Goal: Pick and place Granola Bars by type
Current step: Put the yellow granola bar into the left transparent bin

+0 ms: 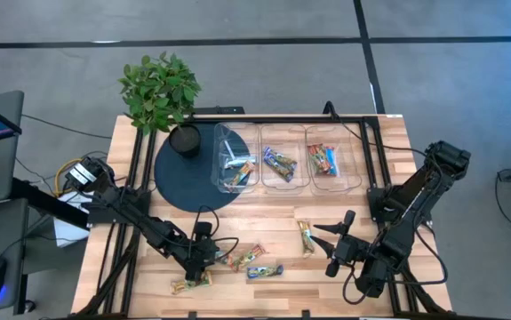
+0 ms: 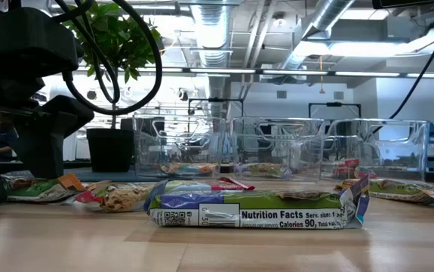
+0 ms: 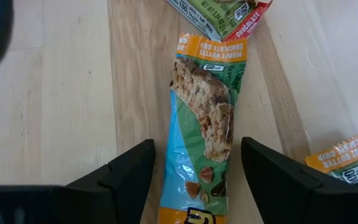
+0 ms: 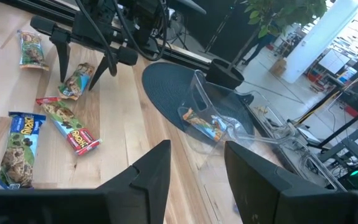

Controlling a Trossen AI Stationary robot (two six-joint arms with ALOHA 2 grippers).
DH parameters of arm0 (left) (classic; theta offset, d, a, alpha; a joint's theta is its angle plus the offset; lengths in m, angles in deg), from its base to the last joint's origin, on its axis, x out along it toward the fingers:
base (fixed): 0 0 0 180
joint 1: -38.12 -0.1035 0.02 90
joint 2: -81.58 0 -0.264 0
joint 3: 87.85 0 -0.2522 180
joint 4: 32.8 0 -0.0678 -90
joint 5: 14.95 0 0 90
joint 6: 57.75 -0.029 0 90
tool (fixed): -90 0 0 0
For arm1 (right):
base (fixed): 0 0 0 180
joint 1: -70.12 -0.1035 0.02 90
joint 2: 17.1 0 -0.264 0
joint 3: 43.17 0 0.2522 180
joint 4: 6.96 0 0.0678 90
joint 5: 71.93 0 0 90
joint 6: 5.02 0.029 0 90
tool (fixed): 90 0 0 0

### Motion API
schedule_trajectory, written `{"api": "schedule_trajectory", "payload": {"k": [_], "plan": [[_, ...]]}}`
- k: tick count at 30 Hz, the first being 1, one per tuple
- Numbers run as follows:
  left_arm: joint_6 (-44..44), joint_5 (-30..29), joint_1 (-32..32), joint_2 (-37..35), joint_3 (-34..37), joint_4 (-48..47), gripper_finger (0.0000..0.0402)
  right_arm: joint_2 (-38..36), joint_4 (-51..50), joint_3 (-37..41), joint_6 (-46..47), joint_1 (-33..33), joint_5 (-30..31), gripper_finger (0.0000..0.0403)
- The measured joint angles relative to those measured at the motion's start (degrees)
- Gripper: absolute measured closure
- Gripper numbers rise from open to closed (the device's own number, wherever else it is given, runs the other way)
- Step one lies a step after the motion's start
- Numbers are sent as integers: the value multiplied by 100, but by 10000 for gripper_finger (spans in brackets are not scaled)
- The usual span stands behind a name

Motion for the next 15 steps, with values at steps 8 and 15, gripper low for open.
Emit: {"api": "schedule_trajectory", "payload": {"k": [8, 15], "plan": [[-2, 7, 0, 0, 0, 0, 167, 0, 1, 0, 0, 0, 0, 260], [0, 73, 0, -4, -2, -17, 210, 0, 1, 0, 0, 0, -48, 260]]}}
